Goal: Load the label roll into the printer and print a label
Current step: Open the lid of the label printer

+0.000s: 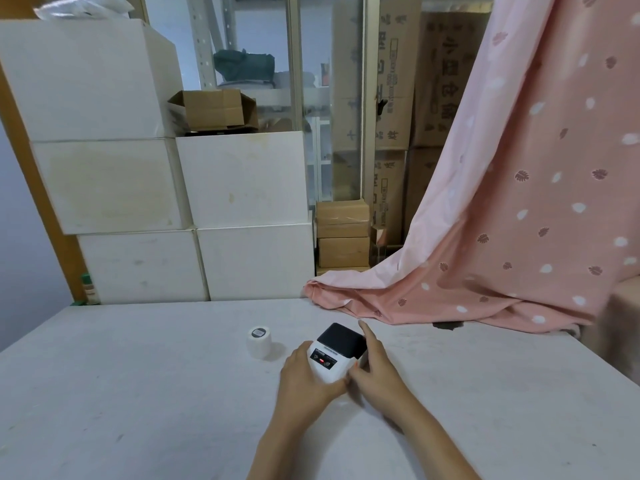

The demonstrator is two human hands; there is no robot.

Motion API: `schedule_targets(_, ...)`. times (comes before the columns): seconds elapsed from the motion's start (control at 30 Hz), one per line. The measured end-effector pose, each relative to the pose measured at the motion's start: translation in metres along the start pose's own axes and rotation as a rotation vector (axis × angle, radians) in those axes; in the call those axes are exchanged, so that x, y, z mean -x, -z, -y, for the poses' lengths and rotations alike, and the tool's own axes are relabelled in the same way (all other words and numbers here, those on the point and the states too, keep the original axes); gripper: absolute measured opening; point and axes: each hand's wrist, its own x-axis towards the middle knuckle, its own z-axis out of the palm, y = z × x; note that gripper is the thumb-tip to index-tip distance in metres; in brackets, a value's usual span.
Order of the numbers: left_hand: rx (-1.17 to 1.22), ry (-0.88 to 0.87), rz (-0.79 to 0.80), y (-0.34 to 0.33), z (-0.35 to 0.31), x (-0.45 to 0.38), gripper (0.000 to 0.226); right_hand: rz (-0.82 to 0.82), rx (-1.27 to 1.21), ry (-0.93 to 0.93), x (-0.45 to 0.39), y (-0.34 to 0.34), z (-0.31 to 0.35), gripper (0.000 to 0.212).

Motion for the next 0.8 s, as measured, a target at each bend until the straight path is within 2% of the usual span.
schedule_targets(0.27,0.010,0.012,0.028,0.002,-0.002,0.000,0.062,0.020,0.011,0.041,-0.003,0.004,-0.007,0.090)
schedule_targets(0.63,0.031,0.021,0.029,0.007,-0.014,0.008,0.060,0.077,0.020,-0.015,0.002,0.016,0.007,0.104)
schedule_targets(0.7,0.050,0.032,0.049,0.011,-0.015,0.010,0.058,0.093,0.028,-0.036,0.006,0.017,0.008,0.106)
schedule_targets(0.8,0.099,0.049,0.137,0.027,-0.017,0.013,0.056,0.177,0.164,-0.062,0.010,0.029,0.012,0.106)
